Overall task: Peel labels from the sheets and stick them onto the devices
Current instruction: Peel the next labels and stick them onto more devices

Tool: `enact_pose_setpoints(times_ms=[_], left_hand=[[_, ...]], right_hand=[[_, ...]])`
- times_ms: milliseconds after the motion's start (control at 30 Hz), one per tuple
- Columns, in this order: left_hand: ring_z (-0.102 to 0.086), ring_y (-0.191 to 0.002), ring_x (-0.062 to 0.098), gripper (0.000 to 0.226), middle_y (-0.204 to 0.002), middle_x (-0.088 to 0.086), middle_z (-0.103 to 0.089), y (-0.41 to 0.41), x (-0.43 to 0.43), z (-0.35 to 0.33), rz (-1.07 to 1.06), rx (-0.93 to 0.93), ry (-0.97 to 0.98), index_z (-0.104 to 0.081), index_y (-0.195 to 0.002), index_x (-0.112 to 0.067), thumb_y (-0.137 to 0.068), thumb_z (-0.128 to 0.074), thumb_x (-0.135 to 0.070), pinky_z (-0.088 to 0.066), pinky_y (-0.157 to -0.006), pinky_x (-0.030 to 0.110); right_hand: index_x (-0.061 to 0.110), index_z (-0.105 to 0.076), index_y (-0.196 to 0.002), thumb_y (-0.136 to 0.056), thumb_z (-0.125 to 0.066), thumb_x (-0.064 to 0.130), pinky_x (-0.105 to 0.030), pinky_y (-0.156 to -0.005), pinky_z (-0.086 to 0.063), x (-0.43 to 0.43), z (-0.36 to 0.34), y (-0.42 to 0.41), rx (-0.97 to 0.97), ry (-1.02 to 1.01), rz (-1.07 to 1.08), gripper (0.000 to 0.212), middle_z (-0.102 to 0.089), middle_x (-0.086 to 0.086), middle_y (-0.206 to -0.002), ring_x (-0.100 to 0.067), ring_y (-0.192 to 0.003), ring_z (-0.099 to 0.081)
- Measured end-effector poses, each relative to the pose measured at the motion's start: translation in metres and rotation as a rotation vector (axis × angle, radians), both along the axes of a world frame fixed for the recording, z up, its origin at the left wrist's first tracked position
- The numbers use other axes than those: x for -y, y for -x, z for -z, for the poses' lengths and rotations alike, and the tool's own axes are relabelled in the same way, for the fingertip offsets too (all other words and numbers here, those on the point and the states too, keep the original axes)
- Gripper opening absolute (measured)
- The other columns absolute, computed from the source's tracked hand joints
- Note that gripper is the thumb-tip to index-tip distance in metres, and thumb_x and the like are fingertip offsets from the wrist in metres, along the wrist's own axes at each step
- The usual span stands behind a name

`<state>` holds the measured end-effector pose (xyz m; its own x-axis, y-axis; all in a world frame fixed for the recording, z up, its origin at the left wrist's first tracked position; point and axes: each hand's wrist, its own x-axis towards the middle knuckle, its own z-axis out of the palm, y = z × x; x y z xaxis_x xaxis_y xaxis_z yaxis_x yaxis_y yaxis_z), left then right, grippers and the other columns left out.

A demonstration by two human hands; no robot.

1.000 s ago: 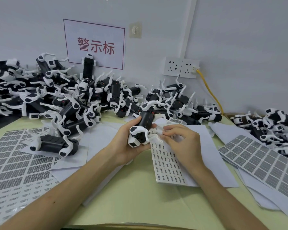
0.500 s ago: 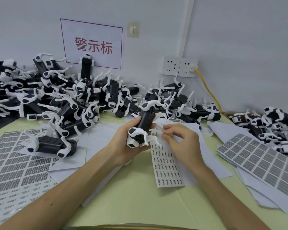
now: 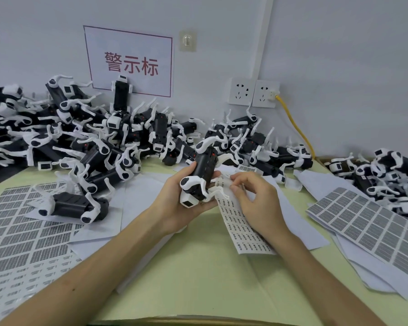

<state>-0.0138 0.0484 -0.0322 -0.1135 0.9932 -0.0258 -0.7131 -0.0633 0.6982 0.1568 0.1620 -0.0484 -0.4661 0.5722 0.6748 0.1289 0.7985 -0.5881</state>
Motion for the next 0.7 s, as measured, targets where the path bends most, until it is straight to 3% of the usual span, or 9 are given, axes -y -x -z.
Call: enact_pose_setpoints(times_ms=[167, 233, 333, 433, 500, 567, 633, 700], left_hand=[[-0.068, -0.086, 0.022, 0.04, -0.111, 0.007, -0.068, 0.002, -0.001, -0.004, -0.065, -0.026, 0.057, -0.066, -0.126, -0.009, -0.104, -0.057, -0.041, -0.057, -0.081, 0.04], [-0.071, -0.083, 0.016, 0.029, -0.097, -0.001, -0.075, 0.006, -0.003, 0.001, -0.154, -0.218, 0.125, -0.066, -0.121, -0.011, -0.106, -0.056, -0.033, -0.06, -0.079, 0.034], [-0.067, -0.086, 0.02, 0.033, -0.093, 0.004, -0.075, 0.005, -0.006, 0.006, -0.316, -0.478, 0.286, -0.072, -0.116, -0.009, -0.1, -0.065, -0.036, -0.059, -0.086, 0.037], [-0.07, -0.074, 0.013, 0.036, -0.09, 0.005, -0.079, 0.004, -0.007, 0.007, -0.479, -0.617, 0.251, -0.079, -0.098, -0.008, -0.096, -0.068, -0.043, -0.051, -0.066, 0.022], [-0.072, -0.075, 0.004, 0.032, -0.09, 0.002, -0.081, 0.006, -0.004, 0.005, -0.553, -0.711, 0.174, -0.082, -0.087, -0.016, -0.097, -0.067, -0.043, -0.049, -0.065, 0.011], [-0.074, -0.085, 0.007, 0.031, -0.095, 0.002, -0.081, 0.007, -0.001, -0.001, -0.516, -0.684, 0.146, -0.083, -0.087, -0.019, -0.097, -0.066, -0.043, -0.051, -0.079, 0.013], [-0.074, -0.106, 0.024, 0.038, -0.113, 0.013, -0.078, 0.005, -0.001, -0.007, -0.385, -0.511, 0.139, -0.081, -0.108, -0.008, -0.097, -0.064, -0.041, -0.052, -0.101, 0.032], [-0.068, -0.121, 0.034, 0.05, -0.124, 0.021, -0.073, 0.0, -0.001, -0.008, -0.292, -0.424, 0.131, -0.07, -0.127, 0.002, -0.098, -0.059, -0.038, -0.049, -0.11, 0.042]], right_hand=[[0.021, -0.064, -0.089, -0.092, -0.068, 0.006, -0.03, -0.103, -0.049, 0.008, -0.004, -0.002, -0.016, 0.078, -0.076, 0.016, -0.07, 0.011, -0.111, -0.006, -0.113, -0.064], [0.022, -0.065, -0.085, -0.09, -0.072, 0.007, -0.028, -0.103, -0.048, 0.011, -0.006, -0.003, -0.037, 0.163, -0.111, 0.017, -0.074, 0.013, -0.105, -0.006, -0.109, -0.067], [0.017, -0.066, -0.078, -0.086, -0.078, 0.003, -0.03, -0.088, -0.056, 0.007, -0.01, -0.004, -0.069, 0.265, -0.12, 0.019, -0.074, 0.006, -0.082, -0.012, -0.086, -0.072], [0.011, -0.067, -0.078, -0.084, -0.079, 0.0, -0.022, -0.073, -0.054, 0.003, -0.012, -0.005, -0.099, 0.385, -0.15, 0.017, -0.072, 0.003, -0.074, -0.011, -0.073, -0.069], [0.01, -0.07, -0.081, -0.084, -0.079, 0.0, -0.019, -0.073, -0.053, 0.002, -0.012, -0.005, -0.114, 0.443, -0.163, 0.013, -0.075, 0.0, -0.078, -0.01, -0.074, -0.069], [0.012, -0.074, -0.084, -0.085, -0.079, 0.002, -0.022, -0.077, -0.056, 0.001, -0.011, -0.004, -0.114, 0.483, -0.168, 0.012, -0.077, -0.001, -0.084, -0.012, -0.079, -0.071], [0.015, -0.076, -0.086, -0.085, -0.08, 0.004, -0.023, -0.08, -0.056, 0.001, -0.011, -0.003, -0.101, 0.496, -0.168, 0.012, -0.078, 0.001, -0.088, -0.012, -0.083, -0.073], [0.017, -0.077, -0.087, -0.085, -0.08, 0.004, -0.019, -0.079, -0.054, 0.001, -0.011, -0.002, -0.098, 0.497, -0.174, 0.013, -0.079, 0.003, -0.089, -0.01, -0.084, -0.073]])
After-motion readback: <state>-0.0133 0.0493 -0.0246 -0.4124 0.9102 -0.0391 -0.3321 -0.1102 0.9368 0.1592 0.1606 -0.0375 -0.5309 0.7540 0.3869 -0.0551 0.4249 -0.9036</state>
